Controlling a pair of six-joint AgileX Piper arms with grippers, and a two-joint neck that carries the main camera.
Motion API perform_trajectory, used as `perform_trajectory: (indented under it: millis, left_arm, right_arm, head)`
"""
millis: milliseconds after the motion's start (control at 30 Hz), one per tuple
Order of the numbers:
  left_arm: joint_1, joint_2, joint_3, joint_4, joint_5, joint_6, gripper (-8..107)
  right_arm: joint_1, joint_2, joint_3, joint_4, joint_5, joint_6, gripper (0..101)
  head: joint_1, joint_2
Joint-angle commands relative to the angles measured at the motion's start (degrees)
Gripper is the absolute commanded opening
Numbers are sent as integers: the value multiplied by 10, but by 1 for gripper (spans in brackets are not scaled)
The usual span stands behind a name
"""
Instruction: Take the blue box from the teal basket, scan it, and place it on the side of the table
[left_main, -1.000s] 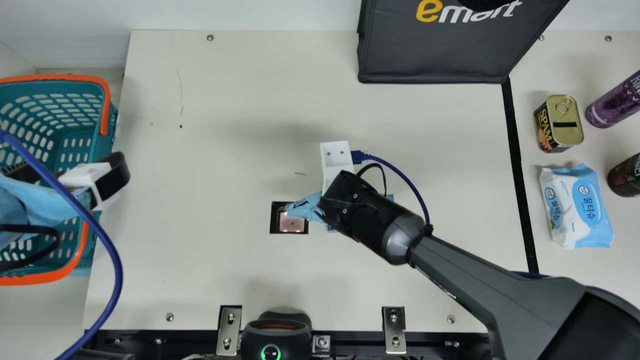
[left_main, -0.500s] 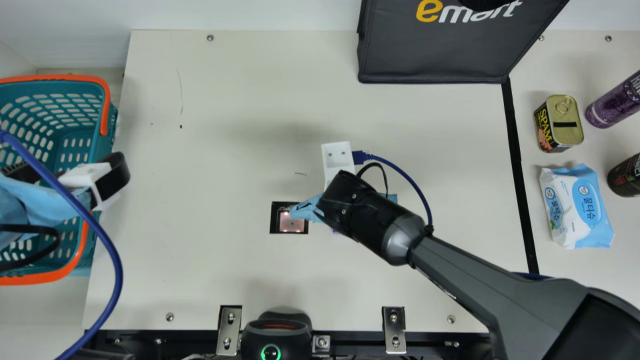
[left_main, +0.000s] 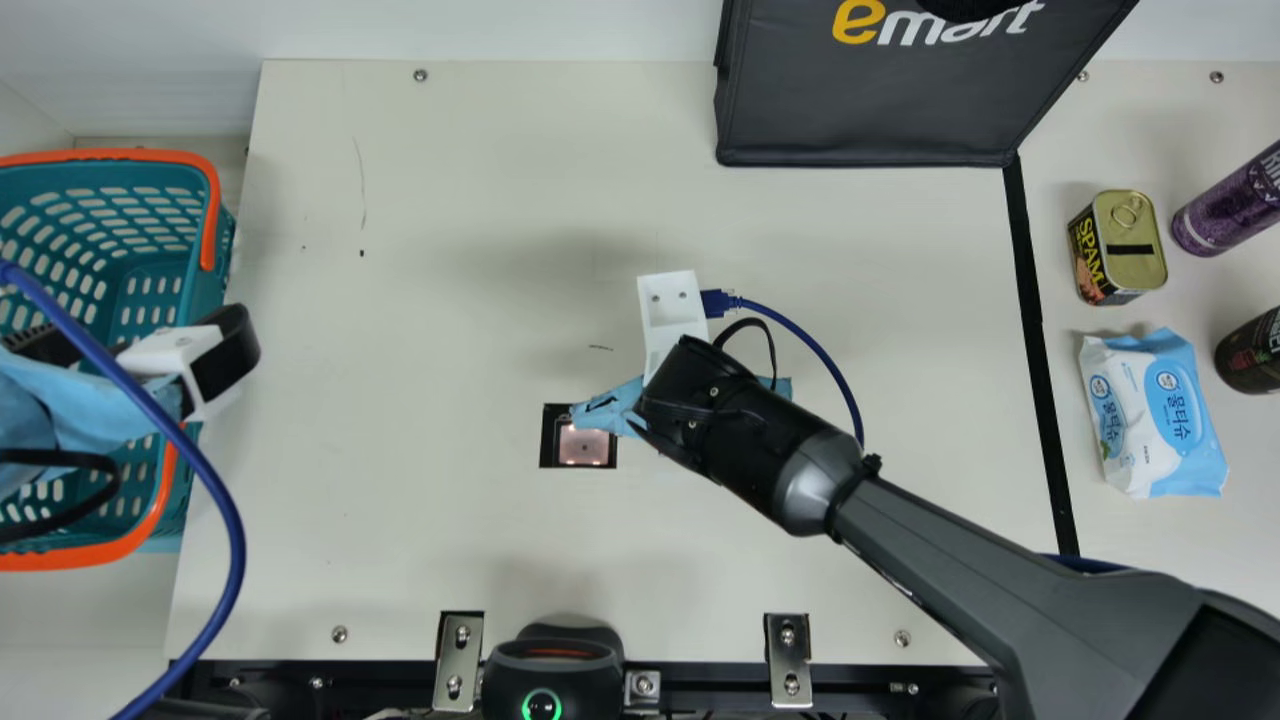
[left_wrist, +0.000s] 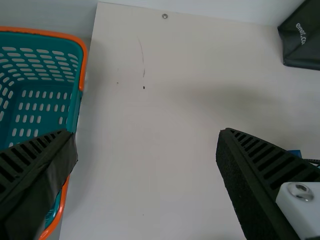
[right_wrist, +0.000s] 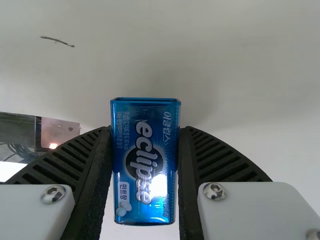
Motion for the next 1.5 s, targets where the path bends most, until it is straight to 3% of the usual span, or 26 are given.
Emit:
perform_trajectory:
  millis: [0, 100, 367, 600, 700, 1467]
  left_arm:
    - [0, 0, 0, 0, 0, 0, 90]
    - [0, 0, 0, 0, 0, 0, 90]
    - [0, 0, 0, 0, 0, 0, 90]
    - [0, 0, 0, 0, 0, 0, 90]
    - [0, 0, 0, 0, 0, 0, 90]
    - [0, 0, 0, 0, 0, 0, 90]
  right_arm:
    - [1, -1, -1, 0, 0, -1, 0]
    - [1, -1, -2, 0, 1, -2, 0]
    - [-1, -4, 0, 5, -2, -11, 0]
    - [-20, -23, 16, 17, -12, -38, 0]
    - [-35, -37, 28, 23, -15, -53, 0]
    - [-242, -197, 135, 109, -13, -240, 0]
  head:
    - [-17, 0]
    - [-17, 0]
    - [-17, -107]
    - [-17, -200]
    - [-17, -200]
    - [-17, -200]
